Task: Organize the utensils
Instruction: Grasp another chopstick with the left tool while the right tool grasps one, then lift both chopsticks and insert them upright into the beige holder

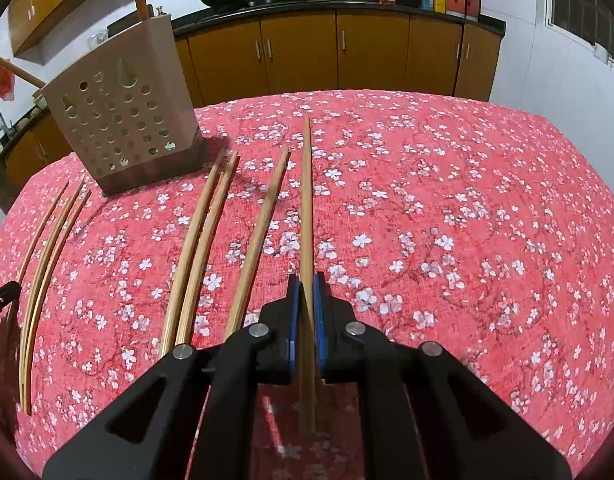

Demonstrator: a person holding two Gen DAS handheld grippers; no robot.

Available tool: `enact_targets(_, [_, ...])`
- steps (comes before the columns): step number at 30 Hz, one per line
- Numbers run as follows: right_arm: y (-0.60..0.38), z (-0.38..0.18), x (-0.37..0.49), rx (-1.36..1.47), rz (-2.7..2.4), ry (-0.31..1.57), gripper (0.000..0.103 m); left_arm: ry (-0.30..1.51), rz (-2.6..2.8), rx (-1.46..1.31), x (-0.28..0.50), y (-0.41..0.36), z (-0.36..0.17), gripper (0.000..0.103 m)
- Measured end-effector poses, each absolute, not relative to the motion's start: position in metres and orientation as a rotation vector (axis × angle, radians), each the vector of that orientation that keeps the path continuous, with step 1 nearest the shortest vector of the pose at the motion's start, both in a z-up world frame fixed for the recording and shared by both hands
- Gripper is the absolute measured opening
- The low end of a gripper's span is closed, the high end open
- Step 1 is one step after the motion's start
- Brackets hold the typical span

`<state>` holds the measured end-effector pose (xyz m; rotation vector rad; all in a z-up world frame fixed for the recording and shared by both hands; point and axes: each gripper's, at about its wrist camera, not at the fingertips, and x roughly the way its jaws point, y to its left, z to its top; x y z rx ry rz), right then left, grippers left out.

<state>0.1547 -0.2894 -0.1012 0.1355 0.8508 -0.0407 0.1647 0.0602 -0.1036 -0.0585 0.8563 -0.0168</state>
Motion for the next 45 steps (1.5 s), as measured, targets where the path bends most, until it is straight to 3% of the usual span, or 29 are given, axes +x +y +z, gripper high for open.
enact_targets(8, [-0.290,-0.095,0.146,0.143,-0.034,0.837,0.008,0.878,-0.010,-0.043,0.167,0.057,-0.096,0.008])
enact_targets(30, [-0.310,0.009,0.109,0.193,-0.049,0.501,0.008,0.551,-0.037,-0.091,0.143,0.061,0.028,0.008])
enact_targets(45, [-0.303,0.050,0.108,0.182,-0.002,0.399,0.008,0.454,-0.113,-0.073,0.135,0.045,0.071,0.008])
